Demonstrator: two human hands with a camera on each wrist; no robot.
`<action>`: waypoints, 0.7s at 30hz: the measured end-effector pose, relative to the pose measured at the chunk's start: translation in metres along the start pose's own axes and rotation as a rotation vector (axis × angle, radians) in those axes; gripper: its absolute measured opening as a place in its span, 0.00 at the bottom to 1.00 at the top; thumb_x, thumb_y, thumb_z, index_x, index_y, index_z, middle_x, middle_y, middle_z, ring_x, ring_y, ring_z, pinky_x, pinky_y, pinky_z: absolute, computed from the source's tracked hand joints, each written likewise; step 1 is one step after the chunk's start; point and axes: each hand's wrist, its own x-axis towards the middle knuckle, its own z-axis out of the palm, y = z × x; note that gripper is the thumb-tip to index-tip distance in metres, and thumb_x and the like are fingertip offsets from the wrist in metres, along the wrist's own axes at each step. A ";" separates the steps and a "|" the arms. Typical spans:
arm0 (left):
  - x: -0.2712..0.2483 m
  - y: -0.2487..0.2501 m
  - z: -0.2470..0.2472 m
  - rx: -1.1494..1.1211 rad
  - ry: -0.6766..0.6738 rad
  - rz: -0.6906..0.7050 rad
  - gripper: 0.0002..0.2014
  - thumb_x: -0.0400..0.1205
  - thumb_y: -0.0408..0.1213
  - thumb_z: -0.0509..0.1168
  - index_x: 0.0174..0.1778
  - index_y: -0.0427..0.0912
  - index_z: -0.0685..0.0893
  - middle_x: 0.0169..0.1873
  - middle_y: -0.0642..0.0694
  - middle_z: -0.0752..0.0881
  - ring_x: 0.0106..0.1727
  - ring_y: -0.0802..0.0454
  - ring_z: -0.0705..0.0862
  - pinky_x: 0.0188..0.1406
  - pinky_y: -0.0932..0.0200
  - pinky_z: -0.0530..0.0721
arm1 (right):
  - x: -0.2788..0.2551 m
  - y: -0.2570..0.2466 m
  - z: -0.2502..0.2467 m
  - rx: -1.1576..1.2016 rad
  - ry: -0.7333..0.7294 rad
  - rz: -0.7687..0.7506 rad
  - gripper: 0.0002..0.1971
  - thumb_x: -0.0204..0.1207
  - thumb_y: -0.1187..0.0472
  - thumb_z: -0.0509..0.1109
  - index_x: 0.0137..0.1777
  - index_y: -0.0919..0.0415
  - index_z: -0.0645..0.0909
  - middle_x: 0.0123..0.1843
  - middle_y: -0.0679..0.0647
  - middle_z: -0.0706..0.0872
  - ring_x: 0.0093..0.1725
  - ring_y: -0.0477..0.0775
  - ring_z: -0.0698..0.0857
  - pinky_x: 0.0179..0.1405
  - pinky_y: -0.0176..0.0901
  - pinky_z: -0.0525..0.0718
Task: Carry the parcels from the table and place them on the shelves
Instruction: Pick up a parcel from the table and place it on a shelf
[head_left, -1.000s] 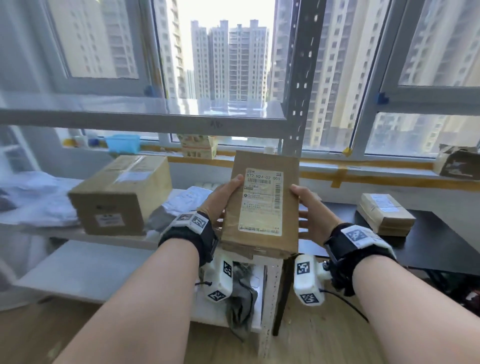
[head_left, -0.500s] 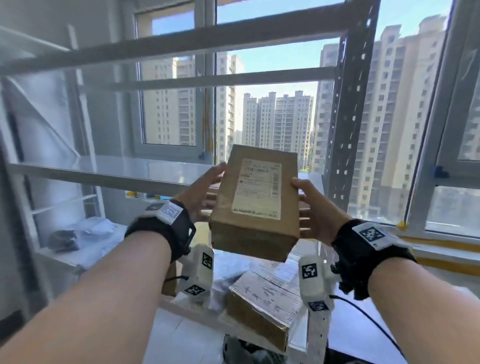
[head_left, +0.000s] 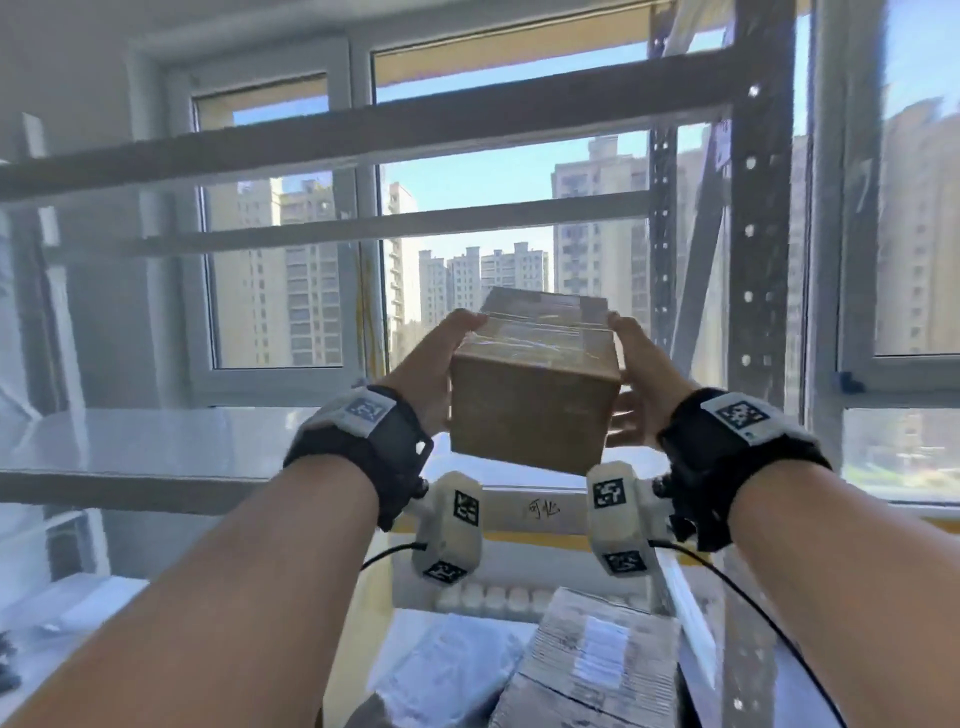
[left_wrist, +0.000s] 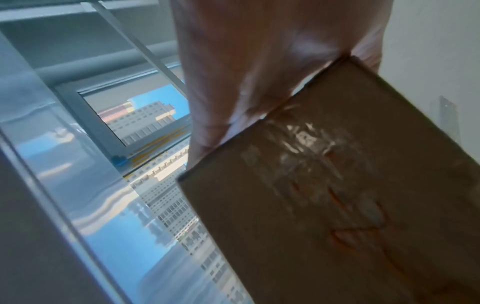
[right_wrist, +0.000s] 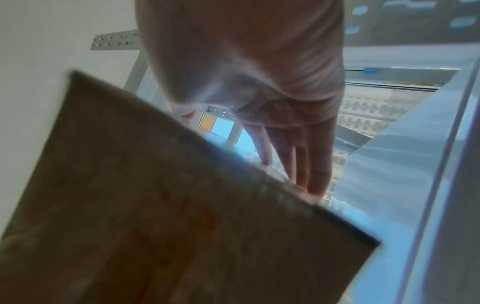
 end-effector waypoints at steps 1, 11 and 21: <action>0.010 0.000 -0.005 0.055 0.016 -0.017 0.34 0.69 0.56 0.69 0.69 0.43 0.82 0.67 0.38 0.84 0.68 0.36 0.83 0.63 0.36 0.82 | 0.008 0.000 0.005 0.019 0.008 -0.022 0.33 0.71 0.27 0.57 0.56 0.56 0.79 0.51 0.60 0.85 0.51 0.64 0.85 0.58 0.57 0.84; 0.086 -0.044 -0.032 0.005 -0.037 -0.187 0.17 0.56 0.51 0.72 0.34 0.46 0.80 0.34 0.47 0.79 0.34 0.45 0.82 0.47 0.50 0.76 | 0.054 0.034 0.028 0.179 0.116 0.005 0.32 0.68 0.29 0.62 0.54 0.57 0.84 0.36 0.56 0.84 0.39 0.58 0.84 0.47 0.48 0.83; 0.108 -0.065 -0.035 0.039 0.030 -0.216 0.14 0.74 0.54 0.70 0.35 0.46 0.82 0.27 0.48 0.84 0.35 0.48 0.84 0.42 0.55 0.82 | 0.084 0.061 0.032 0.232 0.201 0.011 0.32 0.70 0.29 0.61 0.51 0.59 0.86 0.26 0.55 0.88 0.30 0.54 0.88 0.40 0.48 0.88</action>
